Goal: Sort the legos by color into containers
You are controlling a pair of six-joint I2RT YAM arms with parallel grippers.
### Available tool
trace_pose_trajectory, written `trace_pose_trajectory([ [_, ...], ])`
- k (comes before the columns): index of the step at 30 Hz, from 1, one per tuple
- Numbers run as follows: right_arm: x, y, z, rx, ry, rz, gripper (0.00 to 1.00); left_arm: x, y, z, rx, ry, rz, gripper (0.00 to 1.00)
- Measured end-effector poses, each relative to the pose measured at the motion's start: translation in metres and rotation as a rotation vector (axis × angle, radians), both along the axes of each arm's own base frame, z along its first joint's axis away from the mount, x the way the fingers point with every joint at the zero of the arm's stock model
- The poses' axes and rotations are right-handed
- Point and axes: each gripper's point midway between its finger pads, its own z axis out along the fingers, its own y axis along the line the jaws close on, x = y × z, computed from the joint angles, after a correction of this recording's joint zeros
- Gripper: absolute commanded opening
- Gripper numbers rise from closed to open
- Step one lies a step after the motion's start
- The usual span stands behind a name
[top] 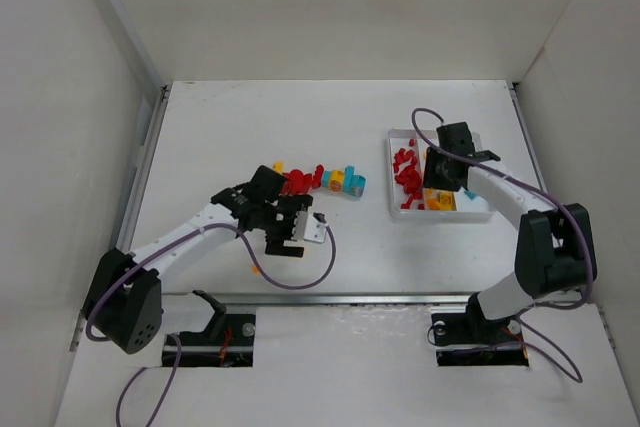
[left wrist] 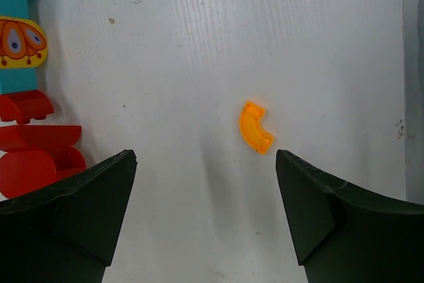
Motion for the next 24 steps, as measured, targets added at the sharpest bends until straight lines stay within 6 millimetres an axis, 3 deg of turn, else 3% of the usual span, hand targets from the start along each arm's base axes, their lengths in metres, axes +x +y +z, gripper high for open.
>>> trace_pose_trajectory([
  [17,0.008,0.004,0.059,0.021,-0.123,0.024,0.51,-0.011,0.007,-0.042,0.110,0.039,-0.129,0.93],
  [21,0.004,0.007,0.063,0.023,-0.127,0.032,0.51,-0.021,0.003,-0.052,0.139,0.071,-0.165,0.86],
  [24,0.003,0.007,0.065,0.027,-0.132,0.030,0.51,-0.026,0.001,-0.061,0.173,0.128,-0.156,0.72],
])
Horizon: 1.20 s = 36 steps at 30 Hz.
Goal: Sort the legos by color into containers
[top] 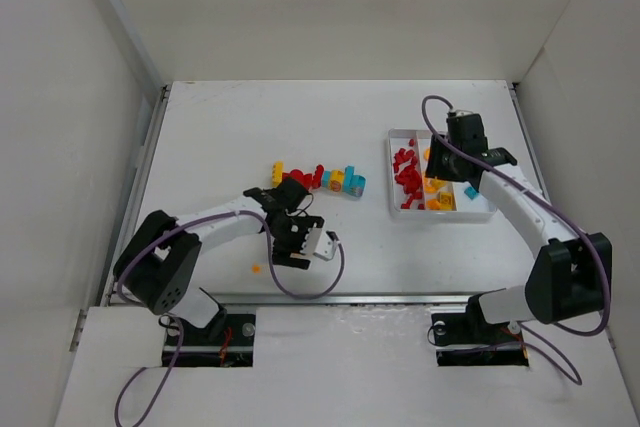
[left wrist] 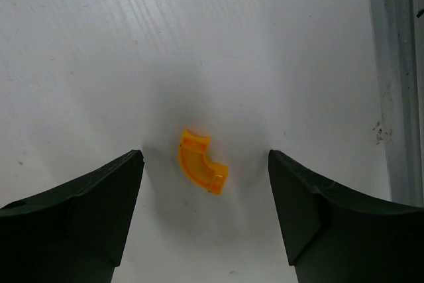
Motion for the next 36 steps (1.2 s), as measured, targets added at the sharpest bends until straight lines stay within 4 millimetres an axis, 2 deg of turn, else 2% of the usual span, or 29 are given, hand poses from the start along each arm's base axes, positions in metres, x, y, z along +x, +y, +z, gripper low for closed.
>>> trace_pose_trajectory([
  [2,-0.002,0.000,0.000,0.002,-0.001,-0.002,0.51,-0.001,-0.001,-0.005,0.025,0.034,0.029,0.64],
  [3,-0.004,-0.001,0.000,0.003,-0.002,-0.002,0.51,-0.002,-0.002,-0.007,0.037,0.049,0.048,0.56],
  [6,-0.010,-0.002,-0.002,0.000,0.006,-0.003,0.51,0.006,-0.005,-0.007,0.049,0.052,0.094,0.45],
  [7,-0.010,-0.002,-0.002,0.001,0.006,-0.003,0.51,0.008,-0.006,-0.007,0.051,0.050,0.107,0.32],
  [11,-0.011,-0.003,0.002,0.001,-0.004,-0.003,0.51,0.013,-0.005,-0.008,0.063,0.039,0.148,0.00],
  [18,-0.009,-0.002,0.010,0.008,-0.023,0.000,0.51,0.015,-0.006,-0.007,0.068,0.037,0.174,0.00],
  [21,-0.008,0.004,0.021,0.035,-0.050,0.020,0.51,0.026,-0.008,0.002,0.057,0.079,0.266,0.00],
  [22,-0.009,0.008,0.027,0.047,-0.066,0.034,0.51,0.035,-0.013,0.011,0.031,0.092,0.308,0.00],
  [24,-0.013,0.017,0.046,0.074,-0.126,0.074,0.51,0.066,-0.033,0.045,-0.072,0.124,0.442,0.00],
  [27,-0.023,0.037,0.091,0.124,-0.299,0.163,0.52,0.127,-0.066,0.125,-0.327,0.127,0.657,0.00],
  [29,-0.040,0.055,0.122,0.170,-0.424,0.241,0.52,0.159,-0.077,0.178,-0.487,0.136,0.795,0.00],
  [31,-0.056,0.074,0.152,0.230,-0.553,0.320,0.52,0.176,-0.082,0.216,-0.593,0.166,0.908,0.00],
  [32,-0.063,0.082,0.160,0.252,-0.591,0.350,0.52,0.181,-0.084,0.230,-0.630,0.180,0.956,0.00],
  [34,-0.075,0.100,0.175,0.296,-0.649,0.413,0.52,0.184,-0.089,0.248,-0.670,0.214,1.031,0.00],
  [36,-0.079,0.120,0.179,0.325,-0.669,0.465,0.52,0.182,-0.096,0.258,-0.691,0.245,1.094,0.00],
])
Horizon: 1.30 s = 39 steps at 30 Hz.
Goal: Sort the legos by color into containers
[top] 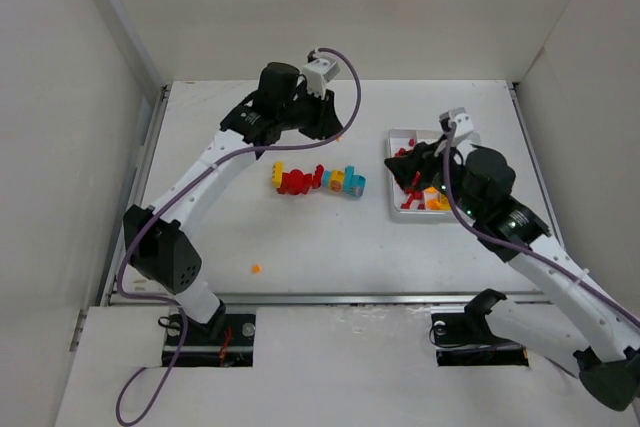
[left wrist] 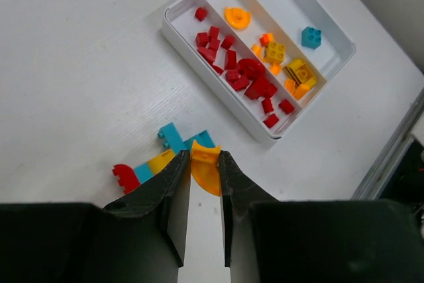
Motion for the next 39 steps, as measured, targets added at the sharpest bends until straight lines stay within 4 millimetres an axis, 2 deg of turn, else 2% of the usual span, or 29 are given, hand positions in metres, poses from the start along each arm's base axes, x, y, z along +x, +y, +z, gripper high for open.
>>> trace_pose_trajectory([
  [3,0.001,0.032,-0.008,0.004,0.020,0.070,0.52,-0.007,-0.009,0.004,-0.014,0.052,0.058,0.00],
  [5,0.008,0.050,-0.024,-0.005,0.069,0.094,0.52,-0.013,-0.014,0.005,-0.009,0.074,0.086,0.00],
  [9,0.029,0.068,-0.047,-0.001,0.157,0.077,0.52,-0.016,-0.021,0.010,0.006,0.072,0.143,0.00],
  [12,0.040,0.078,-0.049,0.034,0.182,0.066,0.52,-0.014,-0.020,0.011,0.018,0.064,0.188,0.00],
  [15,0.050,0.092,-0.036,0.090,0.175,0.085,0.52,-0.013,-0.017,0.008,0.033,0.071,0.224,0.00],
  [22,0.056,0.104,-0.021,0.156,0.156,0.109,0.52,-0.010,-0.010,0.004,0.053,0.076,0.270,0.00],
  [25,0.056,0.105,-0.019,0.171,0.157,0.109,0.48,-0.011,-0.010,0.004,0.053,0.079,0.270,0.00],
  [35,0.070,0.117,-0.037,0.169,0.215,0.098,0.40,-0.010,-0.009,0.003,0.051,0.085,0.278,0.00],
  [39,0.074,0.121,-0.044,0.161,0.231,0.096,0.33,-0.010,-0.009,0.003,0.051,0.085,0.278,0.00],
])
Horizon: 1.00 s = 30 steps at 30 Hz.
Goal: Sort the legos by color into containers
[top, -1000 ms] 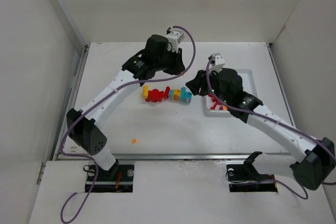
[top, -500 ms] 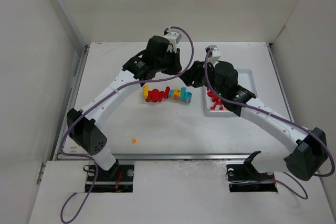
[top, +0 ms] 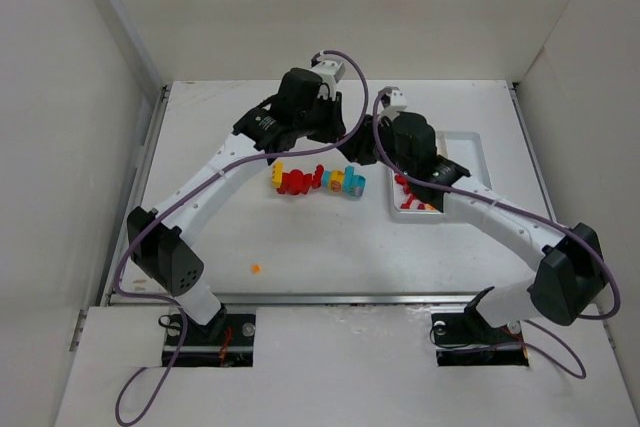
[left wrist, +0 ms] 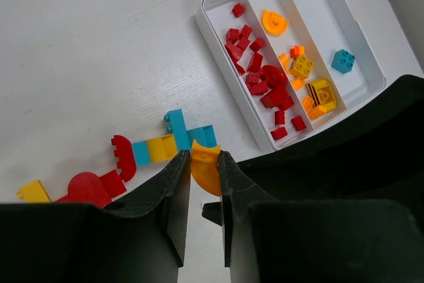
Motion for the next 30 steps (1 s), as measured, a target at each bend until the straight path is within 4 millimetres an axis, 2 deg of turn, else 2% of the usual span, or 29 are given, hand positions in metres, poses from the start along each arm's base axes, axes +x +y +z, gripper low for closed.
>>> trace_pose_trajectory([
  [5,0.004,-0.001,-0.001,0.002,0.009,-0.019,0.24,-0.001,-0.001,0.001,-0.006,0.001,-0.006,0.00],
  [7,0.005,-0.001,0.001,0.004,0.008,-0.028,0.24,0.000,-0.002,0.002,-0.010,-0.004,-0.005,0.00],
  [8,0.005,-0.001,0.001,0.005,0.008,-0.030,0.31,0.001,-0.002,0.003,-0.012,-0.006,-0.005,0.00],
  [9,0.006,-0.001,0.002,0.004,0.008,-0.033,0.33,0.001,-0.002,0.003,-0.013,-0.009,-0.004,0.00],
  [12,0.007,-0.001,0.002,0.001,0.012,-0.036,0.32,0.002,-0.001,0.003,-0.013,-0.010,-0.001,0.00],
  [14,0.008,-0.001,0.002,0.001,0.013,-0.036,0.24,0.003,-0.001,0.003,-0.014,-0.010,0.001,0.00],
  [15,0.008,-0.001,0.002,0.002,0.013,-0.036,0.14,0.003,-0.001,0.003,-0.014,-0.010,0.001,0.00],
  [16,0.008,-0.001,0.002,0.002,0.016,-0.039,0.09,0.003,-0.001,0.004,-0.015,-0.012,0.001,0.00],
  [19,0.009,-0.001,0.003,0.011,0.023,-0.049,0.00,0.003,-0.001,0.007,-0.021,-0.019,0.000,0.00],
  [21,0.010,-0.003,0.003,0.010,0.022,-0.060,0.00,0.003,-0.001,0.007,-0.023,-0.023,-0.005,0.15],
  [23,0.012,-0.004,0.003,0.010,0.021,-0.070,0.00,0.003,-0.003,0.008,-0.027,-0.030,-0.025,0.36],
  [24,0.012,-0.006,0.002,0.003,0.020,-0.078,0.00,0.004,-0.004,0.008,-0.028,-0.038,-0.034,0.50],
  [27,0.010,-0.013,-0.005,-0.018,0.030,-0.104,0.00,0.005,-0.006,0.012,-0.043,-0.058,-0.065,0.71],
  [28,0.010,-0.015,-0.007,-0.021,0.030,-0.112,0.00,0.004,-0.007,0.012,-0.048,-0.059,-0.074,0.86],
  [30,0.007,-0.023,-0.012,-0.035,0.032,-0.131,0.00,0.002,-0.007,0.012,-0.049,-0.072,-0.092,1.00],
])
